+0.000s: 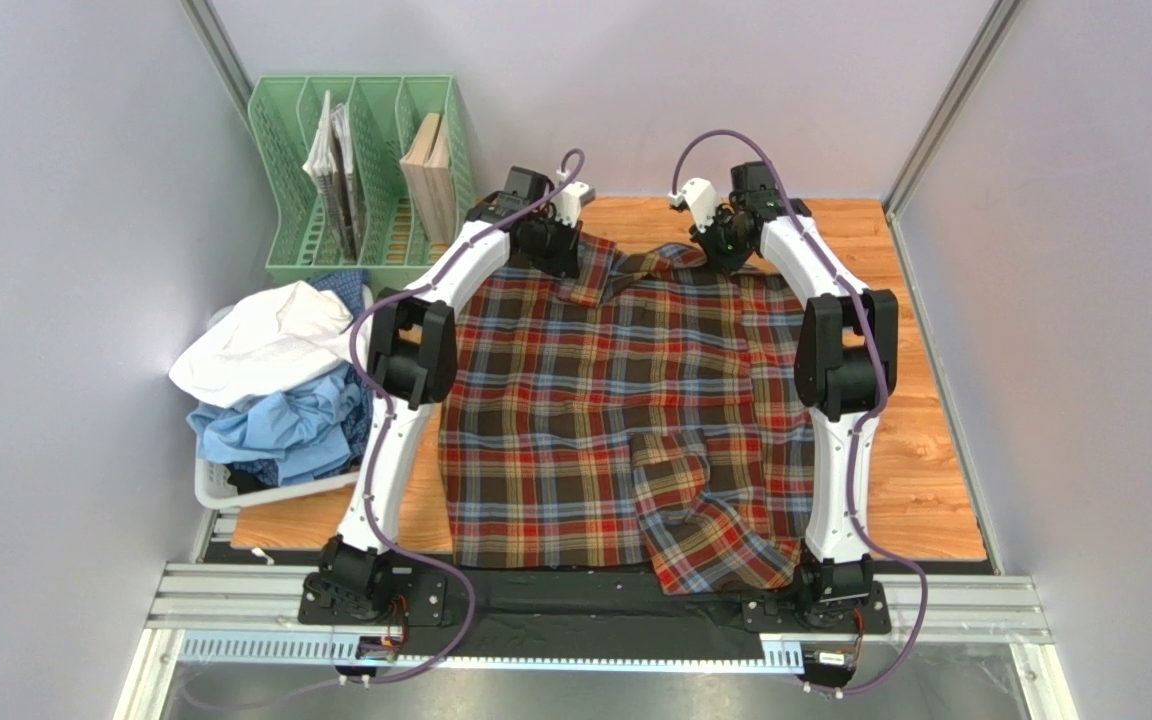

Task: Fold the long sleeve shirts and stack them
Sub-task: Fold the shirt

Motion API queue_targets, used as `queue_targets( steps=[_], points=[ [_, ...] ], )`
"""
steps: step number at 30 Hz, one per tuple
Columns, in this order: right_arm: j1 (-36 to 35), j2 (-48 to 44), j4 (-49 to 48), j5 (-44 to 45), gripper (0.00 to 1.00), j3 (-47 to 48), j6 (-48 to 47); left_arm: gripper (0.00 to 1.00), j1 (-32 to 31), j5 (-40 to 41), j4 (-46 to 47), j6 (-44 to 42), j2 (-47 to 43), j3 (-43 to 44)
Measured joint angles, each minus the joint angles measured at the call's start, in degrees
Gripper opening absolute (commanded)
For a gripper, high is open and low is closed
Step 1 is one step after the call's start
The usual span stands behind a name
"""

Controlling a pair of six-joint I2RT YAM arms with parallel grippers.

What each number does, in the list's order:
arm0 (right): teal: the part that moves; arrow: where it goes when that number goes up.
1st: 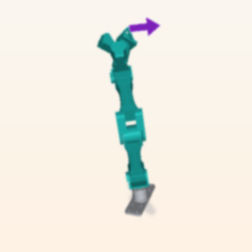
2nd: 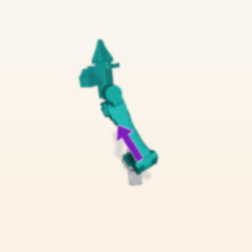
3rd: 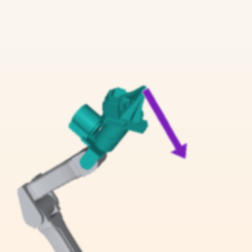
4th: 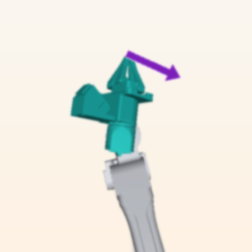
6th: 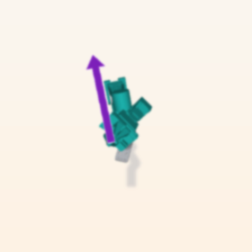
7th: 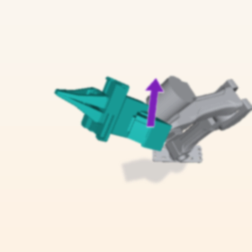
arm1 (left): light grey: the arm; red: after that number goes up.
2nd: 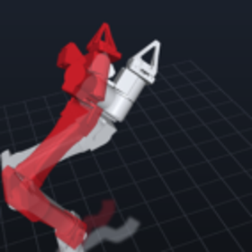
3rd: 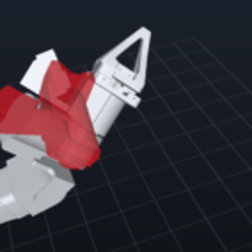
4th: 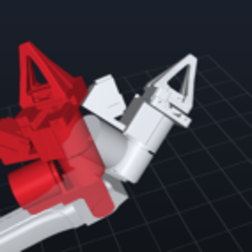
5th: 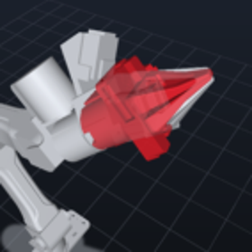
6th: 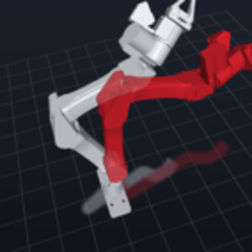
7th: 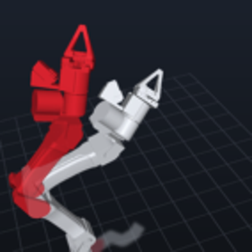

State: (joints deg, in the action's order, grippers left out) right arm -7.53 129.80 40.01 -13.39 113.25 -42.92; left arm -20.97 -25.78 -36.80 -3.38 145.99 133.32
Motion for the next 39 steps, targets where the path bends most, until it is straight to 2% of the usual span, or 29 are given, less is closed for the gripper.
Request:
queue_targets(
  steps=[3,8,9,10,13,15,17,18,20,21,24,27,30,31,32,39],
  points=[
    [0.04,-0.02,0.0,-0.07,0.0,0.0,0.04,0.0,-0.28,-3.17,2.64,-2.32,-4.33,-7.32],
    [0.24,-0.02,0.02,-0.22,0.01,-0.11,0.22,0.0,-3.63,-6.21,3.43,-10.38,-19.54,-24.35],
    [0.33,-0.02,0.0,-0.24,0.07,-0.17,0.22,0.0,-4.66,-7.06,3.34,-11.74,-22.05,-25.83],
    [0.39,-0.02,0.0,-0.24,0.21,-0.17,0.22,0.0,-5.75,-7.93,3.21,-13.18,-24.72,-26.91],
    [0.74,-0.02,0.04,-0.2,0.43,-0.48,0.35,0.0,-8.39,-10.21,3.17,-15.72,-29.49,-27.34],
    [1.11,-0.02,0.0,-0.22,0.42,-0.94,0.07,0.02,-8.98,-10.67,3.21,-16.55,-30.82,-27.34],
    [1.55,-0.02,0.02,-0.24,0.42,-1.36,-0.04,0.16,-8.59,-10.21,3.39,-16.46,-30.71,-27.34],
    [1.79,-0.04,0.0,-0.24,0.42,-1.64,-0.07,0.36,-8.02,-9.49,3.54,-15.96,-30.21,-27.34],
    [2.27,-0.04,0.07,-0.24,0.43,-2.08,-0.13,0.53,-6.75,-8.0,3.96,-14.8,-28.83,-27.17],
    [2.51,-0.09,0.0,-0.24,0.42,-2.38,-0.28,0.71,-5.99,-6.88,3.98,-13.4,-27.67,-26.43],
    [2.99,-0.15,0.04,-0.11,0.41,-2.75,-0.5,0.75,-4.39,-3.21,3.72,-10.29,-22.36,-20.96],
    [3.34,-0.15,-0.15,0.13,0.34,-2.75,-0.76,0.75,-3.21,-0.17,3.39,-8.09,-16.41,-14.36],
    [3.45,-0.15,-0.28,0.57,0.18,-2.75,-1.09,0.76,-2.62,2.08,1.97,-6.19,-11.15,-8.55],
    [3.45,-0.15,-0.42,0.76,0.08,-2.75,-0.98,0.76,-2.58,2.64,1.36,-5.73,-9.79,-7.08],
    [3.45,-0.15,-0.57,0.92,0.02,-2.75,-1.05,0.76,-2.58,3.32,0.85,-5.27,-8.2,-5.53],
    [3.45,-0.15,-1.05,1.36,0.0,-2.75,-1.07,0.78,-2.82,9.03,-2.12,-2.58,-3.48,-2.73]
  ],
)
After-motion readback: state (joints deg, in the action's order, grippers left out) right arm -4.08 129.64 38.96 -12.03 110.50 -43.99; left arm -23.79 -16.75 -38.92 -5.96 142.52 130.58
